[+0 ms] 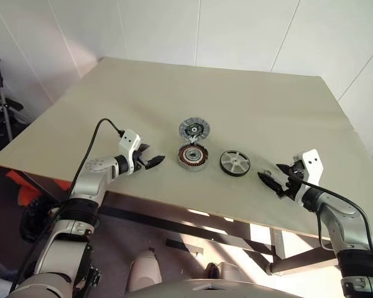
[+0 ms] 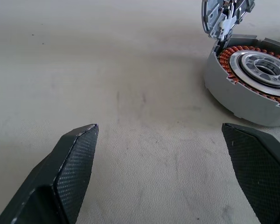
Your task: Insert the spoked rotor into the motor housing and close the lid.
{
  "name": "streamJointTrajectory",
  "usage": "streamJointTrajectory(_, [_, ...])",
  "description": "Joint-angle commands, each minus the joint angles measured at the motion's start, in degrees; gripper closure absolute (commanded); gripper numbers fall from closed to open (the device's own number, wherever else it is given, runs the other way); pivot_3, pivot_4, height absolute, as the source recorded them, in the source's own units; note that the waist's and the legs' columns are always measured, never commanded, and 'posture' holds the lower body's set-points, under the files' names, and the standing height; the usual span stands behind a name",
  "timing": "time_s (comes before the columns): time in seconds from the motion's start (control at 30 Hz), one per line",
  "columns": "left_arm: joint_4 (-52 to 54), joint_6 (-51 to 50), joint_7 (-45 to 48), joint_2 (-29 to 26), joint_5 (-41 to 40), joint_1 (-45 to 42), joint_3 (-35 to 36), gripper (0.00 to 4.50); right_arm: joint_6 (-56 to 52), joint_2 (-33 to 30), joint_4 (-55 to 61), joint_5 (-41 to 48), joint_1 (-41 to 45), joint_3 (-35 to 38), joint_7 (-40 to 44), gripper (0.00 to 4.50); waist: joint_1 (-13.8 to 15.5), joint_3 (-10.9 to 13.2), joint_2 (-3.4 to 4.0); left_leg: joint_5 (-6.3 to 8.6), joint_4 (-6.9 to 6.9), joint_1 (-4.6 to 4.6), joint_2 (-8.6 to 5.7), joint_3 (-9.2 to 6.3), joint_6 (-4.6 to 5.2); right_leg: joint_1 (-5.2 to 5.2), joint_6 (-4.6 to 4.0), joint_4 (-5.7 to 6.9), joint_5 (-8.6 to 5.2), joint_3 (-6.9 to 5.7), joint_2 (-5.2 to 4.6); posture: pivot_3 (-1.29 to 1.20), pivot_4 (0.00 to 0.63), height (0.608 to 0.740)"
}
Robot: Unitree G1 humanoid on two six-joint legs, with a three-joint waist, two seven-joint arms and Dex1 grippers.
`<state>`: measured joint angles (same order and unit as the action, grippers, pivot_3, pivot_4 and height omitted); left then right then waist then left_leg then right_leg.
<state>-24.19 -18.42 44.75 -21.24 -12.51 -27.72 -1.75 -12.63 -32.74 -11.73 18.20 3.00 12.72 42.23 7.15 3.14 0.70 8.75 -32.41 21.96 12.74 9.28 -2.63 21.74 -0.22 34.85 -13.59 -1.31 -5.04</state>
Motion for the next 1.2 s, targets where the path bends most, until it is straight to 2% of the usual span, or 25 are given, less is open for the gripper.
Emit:
streamJointTrajectory(0.03, [0.3, 1.6, -0.3, -0.7, 0.1, -1.5, 1.2, 0.0, 1.2, -0.3, 0.8, 0.3, -0.1, 0.9, 0.3, 1.04, 0.0, 0.0, 0.0, 0.0, 0.0, 0.0, 0.0, 0.0, 0.0, 0.0, 0.0, 0.0, 0.0, 0.0, 0.0, 0.0, 0.0, 0.74])
streamJointTrajectory(0.23, [-0.7, 2.5, -0.6, -0.8, 0.4, -2.2, 1.3, 0.0, 1.0, -0.6, 2.0, 0.1, -1.0, 1.1, 0.0, 3.11, 0.0, 0.0, 0.0, 0.0, 0.0, 0.0, 0.0, 0.0, 0.0, 0.0, 0.0, 0.0, 0.0, 0.0, 0.0, 0.0, 0.0, 0.74])
streamJointTrajectory(0.93, [-2.4, 3.8, -1.0, -1.6, 0.5, -3.2, 2.3, 0.0, -0.8, 0.0, 4.8, -1.3, -0.3, -1.4, -1.5, 3.11, 0.0, 0.0, 0.0, 0.0, 0.01, -0.02, 0.01, 0.0, 0.0, -0.01, 0.0, 0.0, 0.0, 0.0, 0.01, 0.0, 0.0, 0.74])
streamJointTrajectory(1.07, [-2.6, 4.0, -1.2, -1.7, 0.6, -3.3, 2.5, 0.0, -1.4, -0.2, 5.2, -1.3, 0.2, -1.5, -1.9, 3.91, 0.0, 0.0, 0.0, 0.0, 0.01, -0.02, 0.01, 0.0, 0.0, -0.01, 0.0, 0.0, 0.0, 0.0, 0.0, 0.0, 0.0, 0.74])
streamJointTrajectory(1.2, [-3.0, 4.4, -1.3, -1.6, 0.8, -3.4, 2.6, 0.0, -1.6, -0.4, 5.3, -1.4, 0.5, -1.5, -2.4, 3.92, 0.0, 0.0, 0.0, 0.0, 0.01, -0.01, 0.0, 0.0, 0.0, -0.01, 0.0, 0.0, 0.0, 0.0, 0.0, 0.0, 0.0, 0.74])
